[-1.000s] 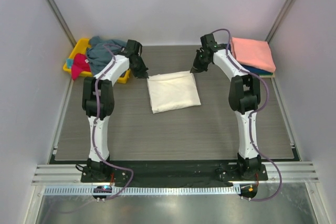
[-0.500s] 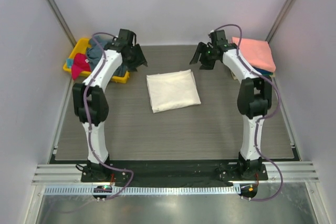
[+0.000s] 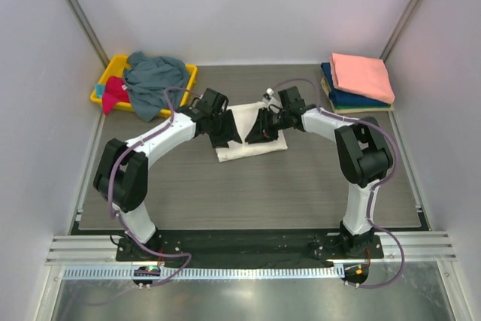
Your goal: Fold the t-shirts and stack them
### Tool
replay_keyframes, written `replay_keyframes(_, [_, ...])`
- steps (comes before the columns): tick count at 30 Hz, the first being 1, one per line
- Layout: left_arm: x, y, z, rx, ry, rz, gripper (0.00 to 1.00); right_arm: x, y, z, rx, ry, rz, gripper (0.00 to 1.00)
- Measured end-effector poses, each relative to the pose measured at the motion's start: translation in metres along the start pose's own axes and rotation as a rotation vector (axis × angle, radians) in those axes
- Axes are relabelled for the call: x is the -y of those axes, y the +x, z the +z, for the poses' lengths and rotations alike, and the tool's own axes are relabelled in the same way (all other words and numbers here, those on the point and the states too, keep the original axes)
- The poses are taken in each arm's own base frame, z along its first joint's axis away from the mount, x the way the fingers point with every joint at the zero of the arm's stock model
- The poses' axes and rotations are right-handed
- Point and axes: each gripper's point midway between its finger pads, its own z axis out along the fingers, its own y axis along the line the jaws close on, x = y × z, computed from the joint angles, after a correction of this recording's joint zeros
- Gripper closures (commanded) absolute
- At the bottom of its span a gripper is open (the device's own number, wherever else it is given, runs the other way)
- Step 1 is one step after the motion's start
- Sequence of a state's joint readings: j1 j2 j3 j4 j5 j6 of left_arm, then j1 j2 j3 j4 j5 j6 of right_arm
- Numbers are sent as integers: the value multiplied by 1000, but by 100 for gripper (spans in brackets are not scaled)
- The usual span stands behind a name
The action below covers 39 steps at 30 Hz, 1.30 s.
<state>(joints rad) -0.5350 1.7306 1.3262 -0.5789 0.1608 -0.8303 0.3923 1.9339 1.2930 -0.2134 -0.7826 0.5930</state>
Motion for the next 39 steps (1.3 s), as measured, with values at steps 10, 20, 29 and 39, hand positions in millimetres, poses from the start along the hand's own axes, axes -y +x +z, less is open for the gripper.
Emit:
replay_keyframes(10, [-40, 38, 66, -79, -84, -18, 55, 78, 44, 19, -136, -16, 157, 81])
replay_keyframes(20, [-44, 25, 73, -44, -54, 22, 59, 90, 39, 2, -98, -96, 163, 77])
replay_keyframes(29, [-60, 10, 68, -1, -132, 132, 61, 91, 51, -13, -64, -125, 154, 66])
replay_keyframes(39, [-101, -6, 49, -13, -350, 212, 59, 83, 66, -27, -12, -78, 161, 39])
